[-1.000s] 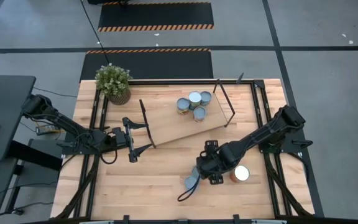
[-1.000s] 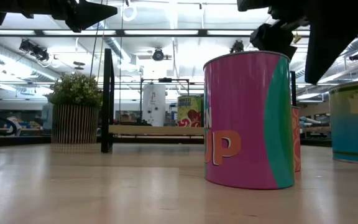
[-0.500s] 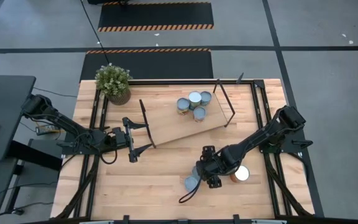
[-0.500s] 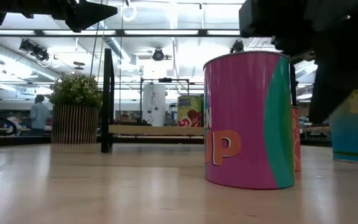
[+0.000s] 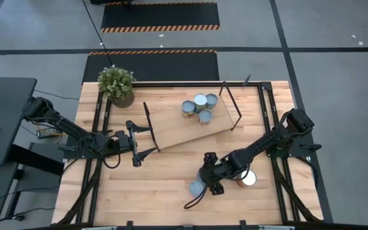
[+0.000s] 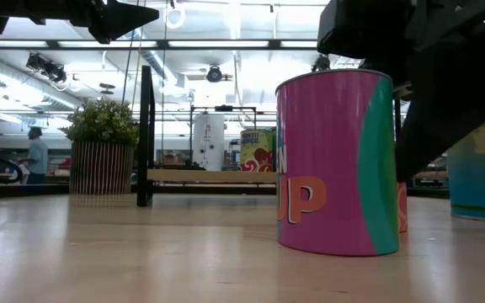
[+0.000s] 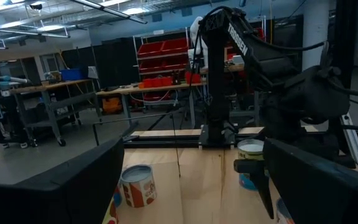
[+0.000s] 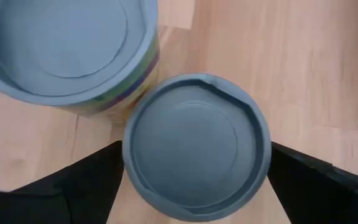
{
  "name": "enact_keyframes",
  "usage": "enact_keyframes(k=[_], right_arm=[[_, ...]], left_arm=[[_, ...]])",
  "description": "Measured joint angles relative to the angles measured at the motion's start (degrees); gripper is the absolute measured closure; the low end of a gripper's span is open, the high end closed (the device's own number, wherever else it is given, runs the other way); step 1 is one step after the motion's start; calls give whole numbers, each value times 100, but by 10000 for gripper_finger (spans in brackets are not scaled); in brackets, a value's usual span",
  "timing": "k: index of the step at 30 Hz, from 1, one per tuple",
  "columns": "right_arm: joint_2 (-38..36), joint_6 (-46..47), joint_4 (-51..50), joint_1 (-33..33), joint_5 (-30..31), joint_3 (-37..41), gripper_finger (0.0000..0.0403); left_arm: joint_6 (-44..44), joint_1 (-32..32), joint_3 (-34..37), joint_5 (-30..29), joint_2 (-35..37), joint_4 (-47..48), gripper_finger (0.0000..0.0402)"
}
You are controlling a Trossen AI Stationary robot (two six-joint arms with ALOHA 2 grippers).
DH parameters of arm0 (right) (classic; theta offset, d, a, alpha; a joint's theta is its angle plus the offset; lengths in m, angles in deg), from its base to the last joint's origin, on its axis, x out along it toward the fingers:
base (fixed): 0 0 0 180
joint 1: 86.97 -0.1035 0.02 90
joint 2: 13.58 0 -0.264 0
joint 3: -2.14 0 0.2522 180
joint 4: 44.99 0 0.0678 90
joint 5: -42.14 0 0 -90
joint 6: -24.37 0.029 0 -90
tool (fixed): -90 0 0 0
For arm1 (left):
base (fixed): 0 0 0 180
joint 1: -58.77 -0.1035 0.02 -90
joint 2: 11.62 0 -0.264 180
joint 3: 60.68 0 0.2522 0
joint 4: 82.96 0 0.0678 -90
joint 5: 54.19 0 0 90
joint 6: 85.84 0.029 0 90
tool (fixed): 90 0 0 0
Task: Pick and place cans onto a shelf
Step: Put the orange can on the shelf aligned with the other green can
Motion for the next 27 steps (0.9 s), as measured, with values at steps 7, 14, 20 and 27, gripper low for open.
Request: enact_keyframes(k=[7,14,20,27], right_arm=[[0,0,-2,86,32,-2,83],[-40,-290,-1620,299,87,-952,106],[-50,-923,-2627,613,812,-1709,95],[-76,-1606,-2479,1478,899,-1730,96]], left_arm=[[0,1,0,1,0,0,13],[0,1,0,-1,0,-2,13],[0,1,0,1,0,-2,13],[0,1,0,1,0,0,13]])
